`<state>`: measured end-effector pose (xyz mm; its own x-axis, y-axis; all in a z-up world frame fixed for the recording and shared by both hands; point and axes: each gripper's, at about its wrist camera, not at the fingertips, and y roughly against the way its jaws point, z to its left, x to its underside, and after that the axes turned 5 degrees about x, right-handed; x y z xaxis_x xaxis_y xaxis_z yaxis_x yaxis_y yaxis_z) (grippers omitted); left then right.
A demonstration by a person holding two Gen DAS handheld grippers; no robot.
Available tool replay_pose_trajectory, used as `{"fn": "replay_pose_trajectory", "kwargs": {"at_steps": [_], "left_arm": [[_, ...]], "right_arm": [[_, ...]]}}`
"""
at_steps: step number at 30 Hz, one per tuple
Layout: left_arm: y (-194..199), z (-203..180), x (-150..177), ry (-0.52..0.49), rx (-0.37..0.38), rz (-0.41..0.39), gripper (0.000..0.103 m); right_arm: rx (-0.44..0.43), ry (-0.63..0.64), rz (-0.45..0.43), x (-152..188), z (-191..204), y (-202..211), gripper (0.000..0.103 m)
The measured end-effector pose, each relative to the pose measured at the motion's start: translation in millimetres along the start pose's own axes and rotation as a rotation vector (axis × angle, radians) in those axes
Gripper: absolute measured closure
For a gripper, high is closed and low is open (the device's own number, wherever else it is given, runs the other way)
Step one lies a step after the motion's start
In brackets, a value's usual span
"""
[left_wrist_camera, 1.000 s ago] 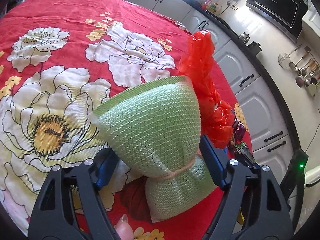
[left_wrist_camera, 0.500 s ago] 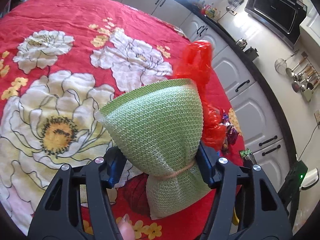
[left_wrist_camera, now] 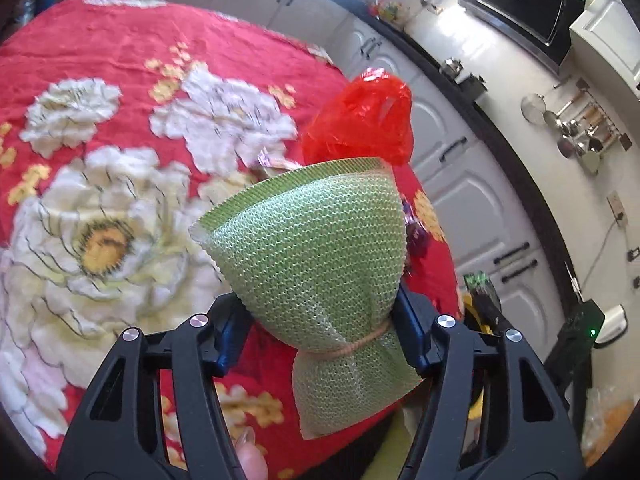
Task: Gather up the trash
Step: 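Carry the green pouch and black snack bag to the yellow bin and release them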
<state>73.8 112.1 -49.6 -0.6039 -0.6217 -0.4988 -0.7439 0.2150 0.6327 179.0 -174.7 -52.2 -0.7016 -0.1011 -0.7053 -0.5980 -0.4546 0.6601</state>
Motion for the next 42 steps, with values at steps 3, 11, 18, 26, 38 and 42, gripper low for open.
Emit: {"fn": "replay_pose_trajectory", "kwargs": {"at_steps": [3,11,18,26,38,42], "left_arm": [[-7.5,2.5,8.3,0.013,-0.004,0.047,0.049],[-20.7,-12.5,29.5,-0.038,0.012,0.108,0.049],[-21.4,-49.9,39.7,-0.148,0.046,0.086,0.049],[-29.2,-88.2,44.5,-0.245,0.08,0.073,0.049],[-54.8,-156.5,56.2,-0.381,0.137,0.07,0.049],[-61.8,-173.2,59.1,-0.406,0.154,0.072,0.049]], "right_arm": [[0.0,-0.011,-0.012,-0.5,-3.7,6.6,0.057],[0.009,-0.021,-0.035,-0.3,-12.0,21.8,0.057],[0.031,-0.019,-0.054,4.3,-24.3,40.8,0.057],[0.077,-0.031,-0.082,15.1,-49.8,69.3,0.057],[0.168,-0.086,-0.13,27.6,-92.6,100.4,0.057],[0.196,-0.11,-0.145,30.9,-106.1,108.3,0.057]]}}
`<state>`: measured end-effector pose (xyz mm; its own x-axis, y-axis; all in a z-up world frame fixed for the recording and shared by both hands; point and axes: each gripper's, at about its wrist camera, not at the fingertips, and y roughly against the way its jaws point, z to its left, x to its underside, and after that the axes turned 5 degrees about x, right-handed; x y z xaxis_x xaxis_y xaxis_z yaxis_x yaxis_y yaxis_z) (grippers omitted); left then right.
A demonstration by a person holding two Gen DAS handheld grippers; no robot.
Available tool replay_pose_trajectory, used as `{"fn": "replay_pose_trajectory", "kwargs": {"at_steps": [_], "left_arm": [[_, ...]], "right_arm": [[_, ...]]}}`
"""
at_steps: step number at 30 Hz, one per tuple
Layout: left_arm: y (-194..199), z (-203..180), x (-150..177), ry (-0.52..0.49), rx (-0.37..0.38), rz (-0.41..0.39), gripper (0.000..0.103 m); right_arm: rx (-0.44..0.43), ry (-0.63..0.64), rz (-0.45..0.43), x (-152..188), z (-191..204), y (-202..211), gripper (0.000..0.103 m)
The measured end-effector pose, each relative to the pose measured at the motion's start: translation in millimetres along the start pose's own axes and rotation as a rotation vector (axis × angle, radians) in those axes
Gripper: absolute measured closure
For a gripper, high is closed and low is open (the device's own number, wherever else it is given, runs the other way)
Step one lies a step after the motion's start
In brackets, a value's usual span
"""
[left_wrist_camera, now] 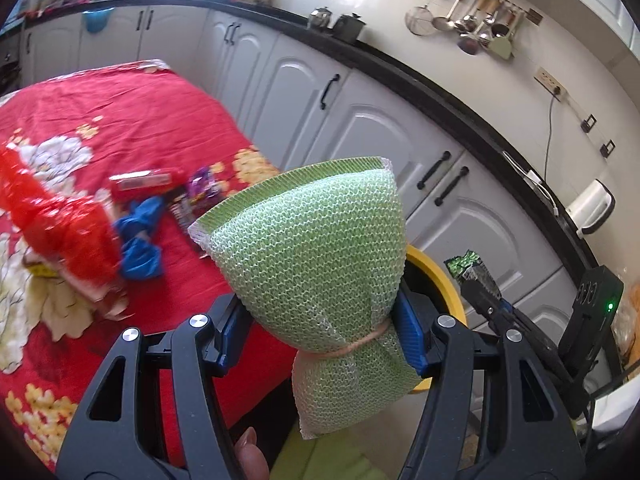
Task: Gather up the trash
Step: 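Carry the green pouch and black snack bag to the yellow bin and release them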
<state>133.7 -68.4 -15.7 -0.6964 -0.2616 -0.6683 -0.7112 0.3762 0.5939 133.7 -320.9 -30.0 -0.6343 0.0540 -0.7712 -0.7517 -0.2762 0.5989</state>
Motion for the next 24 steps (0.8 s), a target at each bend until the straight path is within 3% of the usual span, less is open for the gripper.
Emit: {"fn": "replay_pose_trajectory", "kwargs": {"at_steps": [24], "left_arm": [[-79.4,-83.1,-19.2,-0.135,0.06,0.012,0.049]], "right_arm": [[0.071,-0.129,-0.002,16.8,-64.8,-0.2,0.056]]}}
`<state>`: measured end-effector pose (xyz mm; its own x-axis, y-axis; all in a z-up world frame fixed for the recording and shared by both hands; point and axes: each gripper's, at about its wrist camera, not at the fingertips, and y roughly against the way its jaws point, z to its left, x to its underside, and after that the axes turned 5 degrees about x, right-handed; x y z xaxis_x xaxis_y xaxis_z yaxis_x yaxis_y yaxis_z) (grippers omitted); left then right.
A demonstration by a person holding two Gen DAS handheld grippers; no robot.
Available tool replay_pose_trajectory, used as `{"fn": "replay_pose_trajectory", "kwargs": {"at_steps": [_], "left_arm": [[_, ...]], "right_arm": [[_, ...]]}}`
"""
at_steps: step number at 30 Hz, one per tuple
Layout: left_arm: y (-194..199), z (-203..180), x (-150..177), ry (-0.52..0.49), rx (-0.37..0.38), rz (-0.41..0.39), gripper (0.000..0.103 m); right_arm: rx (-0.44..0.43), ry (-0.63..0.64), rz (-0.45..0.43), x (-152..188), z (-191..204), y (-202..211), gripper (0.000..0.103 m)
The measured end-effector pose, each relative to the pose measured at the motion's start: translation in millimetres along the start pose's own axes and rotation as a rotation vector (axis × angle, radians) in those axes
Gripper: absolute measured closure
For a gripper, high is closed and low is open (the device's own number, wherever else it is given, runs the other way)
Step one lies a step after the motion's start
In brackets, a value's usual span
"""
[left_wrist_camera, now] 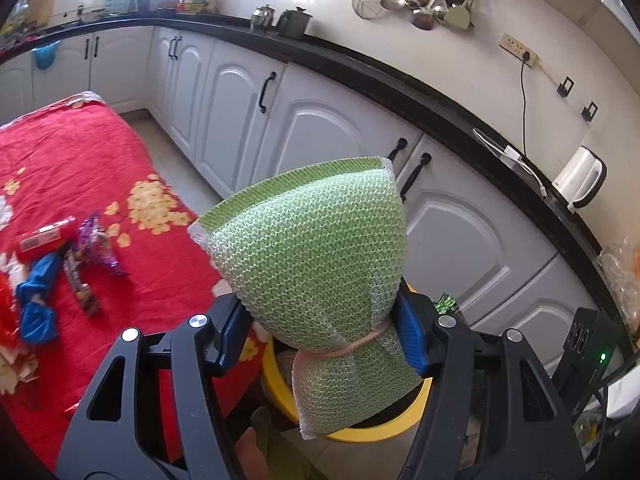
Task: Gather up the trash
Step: 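Carry the green pouch and black snack bag to the yellow bin and release them, then move both tools back from the bin toward the table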
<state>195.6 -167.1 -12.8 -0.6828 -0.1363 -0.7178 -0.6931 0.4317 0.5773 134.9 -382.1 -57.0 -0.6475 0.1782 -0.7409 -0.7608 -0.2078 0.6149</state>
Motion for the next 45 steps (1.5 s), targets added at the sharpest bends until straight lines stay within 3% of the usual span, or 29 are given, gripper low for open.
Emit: {"fn": "replay_pose_trajectory", "kwargs": {"at_steps": [19,21,23,24,27,33,45], "left_arm": [[-63.5,-23.2,0.8,-0.021,0.039,0.089,0.046],[-68.4,-23.8,1.6,-0.02,0.044,0.103,0.045],[-70.6,-23.7,1.5,-0.018,0.045,0.105,0.042],[-70.7,-23.3,1.4,-0.017,0.046,0.105,0.039],[-68.6,-20.2,1.6,-0.003,0.042,0.102,0.025],[-59.1,-10.4,0.3,0.02,0.025,0.094,0.011],[-21.5,11.3,3.8,0.031,-0.033,0.038,0.011]], "right_arm": [[0.028,-0.041,0.117,28.8,-28.4,-31.5,0.055],[0.03,-0.047,0.127,29.6,-30.8,-34.5,0.052],[0.044,-0.057,0.13,31.1,-33.4,-35.7,0.042],[0.05,-0.062,0.128,31.6,-34.5,-35.3,0.036],[0.063,-0.074,0.13,32.1,-39.0,-34.9,0.032],[0.087,-0.1,0.114,31.8,-44.9,-30.3,0.026],[0.083,-0.085,0.021,16.8,-29.2,-8.3,0.021]]}}
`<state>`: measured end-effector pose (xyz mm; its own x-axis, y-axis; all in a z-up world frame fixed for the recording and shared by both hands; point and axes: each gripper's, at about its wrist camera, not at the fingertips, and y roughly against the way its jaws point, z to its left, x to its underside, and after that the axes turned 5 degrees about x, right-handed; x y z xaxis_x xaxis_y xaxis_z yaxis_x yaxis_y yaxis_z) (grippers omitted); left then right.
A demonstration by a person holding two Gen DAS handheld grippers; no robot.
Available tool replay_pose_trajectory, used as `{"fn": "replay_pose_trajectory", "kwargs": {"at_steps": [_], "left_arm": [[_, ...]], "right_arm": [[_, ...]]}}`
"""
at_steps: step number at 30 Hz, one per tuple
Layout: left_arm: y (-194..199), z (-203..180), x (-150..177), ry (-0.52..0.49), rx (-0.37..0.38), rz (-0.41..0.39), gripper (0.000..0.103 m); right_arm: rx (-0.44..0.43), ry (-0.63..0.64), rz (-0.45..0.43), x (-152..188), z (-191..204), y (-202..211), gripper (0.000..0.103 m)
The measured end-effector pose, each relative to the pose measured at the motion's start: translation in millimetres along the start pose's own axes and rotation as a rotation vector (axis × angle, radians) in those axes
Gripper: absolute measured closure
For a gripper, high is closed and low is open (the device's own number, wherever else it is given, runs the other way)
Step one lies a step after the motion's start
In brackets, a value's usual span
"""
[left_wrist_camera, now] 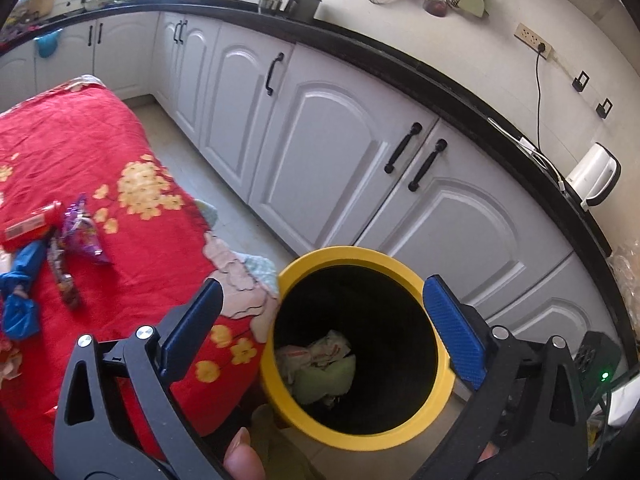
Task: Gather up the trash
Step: 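Move both tools back from the bin toward the table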
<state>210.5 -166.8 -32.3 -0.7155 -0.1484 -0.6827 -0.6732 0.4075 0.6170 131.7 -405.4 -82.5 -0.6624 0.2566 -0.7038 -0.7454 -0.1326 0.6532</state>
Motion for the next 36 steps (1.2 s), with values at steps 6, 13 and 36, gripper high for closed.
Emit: {"fn": "replay_pose_trajectory", "kwargs": {"at_steps": [6,13,36], "left_arm": [[21.3,13.9,3.1,-0.002,-0.028,-0.04,0.011],[50.3,32.0,6.9,-0.014,-0.07,-0.1,0.011],[120.6,91.2,16.2,0.007,-0.201,-0.23,0.011]], "right_arm": [[-0.011,0.029,-0.045,-5.6,16.2,14.0,0.021],[-0.037,0.068,-0.087,-10.1,39.1,27.3,0.019],[-0.149,0.232,-0.107,-0.9,127.9,47.9,0.014]]}}
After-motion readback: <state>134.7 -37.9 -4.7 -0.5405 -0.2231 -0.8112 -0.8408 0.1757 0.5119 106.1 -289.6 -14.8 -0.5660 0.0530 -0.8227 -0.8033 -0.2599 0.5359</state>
